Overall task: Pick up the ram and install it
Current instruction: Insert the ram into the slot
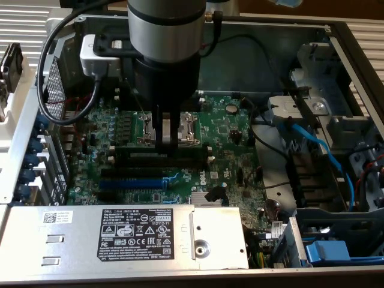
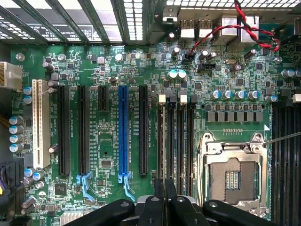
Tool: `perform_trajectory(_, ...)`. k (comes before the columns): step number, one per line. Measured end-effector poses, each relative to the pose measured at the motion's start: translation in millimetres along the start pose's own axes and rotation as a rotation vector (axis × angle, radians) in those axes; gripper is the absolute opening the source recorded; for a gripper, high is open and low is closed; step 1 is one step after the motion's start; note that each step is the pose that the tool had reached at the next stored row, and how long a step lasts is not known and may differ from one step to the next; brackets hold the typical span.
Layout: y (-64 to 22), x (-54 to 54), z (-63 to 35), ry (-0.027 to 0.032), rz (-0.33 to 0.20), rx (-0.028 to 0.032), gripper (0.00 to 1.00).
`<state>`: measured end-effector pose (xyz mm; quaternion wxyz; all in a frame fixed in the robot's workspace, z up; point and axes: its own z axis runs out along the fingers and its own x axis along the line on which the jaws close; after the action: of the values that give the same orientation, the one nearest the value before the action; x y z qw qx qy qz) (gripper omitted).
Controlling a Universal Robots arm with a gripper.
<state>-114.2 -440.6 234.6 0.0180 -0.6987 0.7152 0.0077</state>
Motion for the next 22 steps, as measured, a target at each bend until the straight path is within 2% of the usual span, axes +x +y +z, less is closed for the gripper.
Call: perform_trajectory(22,0.0,-0.9,0.3,0.0000,0.004,0.0002,0.12)
